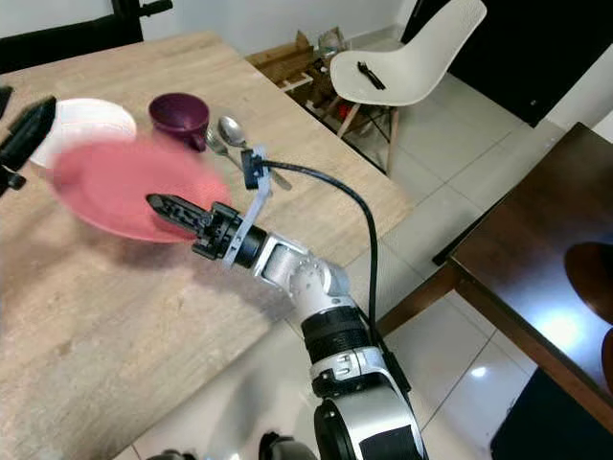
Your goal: Setting the table
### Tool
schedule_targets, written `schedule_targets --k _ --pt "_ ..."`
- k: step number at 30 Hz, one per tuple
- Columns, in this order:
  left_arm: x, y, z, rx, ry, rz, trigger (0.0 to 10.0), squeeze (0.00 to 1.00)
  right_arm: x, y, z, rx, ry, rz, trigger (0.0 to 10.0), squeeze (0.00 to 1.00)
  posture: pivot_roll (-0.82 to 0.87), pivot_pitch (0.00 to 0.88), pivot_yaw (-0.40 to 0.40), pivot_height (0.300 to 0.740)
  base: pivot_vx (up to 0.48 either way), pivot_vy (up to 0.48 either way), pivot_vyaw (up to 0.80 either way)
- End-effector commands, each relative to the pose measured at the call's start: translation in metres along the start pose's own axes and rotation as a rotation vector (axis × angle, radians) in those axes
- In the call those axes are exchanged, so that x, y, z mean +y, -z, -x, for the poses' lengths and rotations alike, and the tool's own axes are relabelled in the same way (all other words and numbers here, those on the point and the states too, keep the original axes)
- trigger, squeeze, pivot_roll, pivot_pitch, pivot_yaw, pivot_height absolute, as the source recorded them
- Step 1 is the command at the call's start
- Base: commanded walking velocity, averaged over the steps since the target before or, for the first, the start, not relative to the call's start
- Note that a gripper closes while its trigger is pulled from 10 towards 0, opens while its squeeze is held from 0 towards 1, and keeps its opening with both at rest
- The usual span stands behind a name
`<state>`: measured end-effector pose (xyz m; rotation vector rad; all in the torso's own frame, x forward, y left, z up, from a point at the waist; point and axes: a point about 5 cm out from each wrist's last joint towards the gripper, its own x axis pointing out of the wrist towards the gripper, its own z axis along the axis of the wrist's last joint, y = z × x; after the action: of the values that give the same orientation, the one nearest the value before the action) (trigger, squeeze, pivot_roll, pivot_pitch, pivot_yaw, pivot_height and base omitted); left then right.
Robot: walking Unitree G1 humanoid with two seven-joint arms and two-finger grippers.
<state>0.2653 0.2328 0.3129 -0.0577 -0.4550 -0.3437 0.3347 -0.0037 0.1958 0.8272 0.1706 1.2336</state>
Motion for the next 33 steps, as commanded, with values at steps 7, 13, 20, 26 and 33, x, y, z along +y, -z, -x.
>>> schedule_targets --k 7,13,20,26,33 --pt "-0.01 0.01 0.001 0.031 -0.004 0.138 10.0 0.0 0.006 -0.001 -0.003 -0.156 0.032 -0.036 10.0 0.0 0.06 0.079 -0.053 0.74 0.0 0.0 0.0" --pt "-0.014 0.042 0.006 0.187 -0.009 0.036 10.0 0.0 0.008 -0.002 0.006 -0.166 0.028 -0.016 10.0 0.0 0.05 0.075 -0.05 0.74 0.0 0.0 0.0" --pt "-0.019 0.12 0.011 0.584 0.026 -0.213 10.0 0.0 0.007 0.0 0.006 -0.162 0.044 -0.013 10.0 0.0 0.05 0.074 -0.055 0.74 0.0 0.0 0.0" --pt "-0.027 0.173 0.018 0.765 0.09 -0.273 10.0 0.0 0.009 -0.005 0.004 -0.171 0.049 0.01 10.0 0.0 0.05 0.079 -0.052 0.74 0.0 0.0 0.0" --pt "-0.019 0.178 0.043 0.876 0.131 -0.426 10.0 0.0 0.009 -0.006 0.006 -0.16 0.067 0.049 10.0 0.0 0.05 0.089 -0.04 0.74 0.0 0.0 0.0"
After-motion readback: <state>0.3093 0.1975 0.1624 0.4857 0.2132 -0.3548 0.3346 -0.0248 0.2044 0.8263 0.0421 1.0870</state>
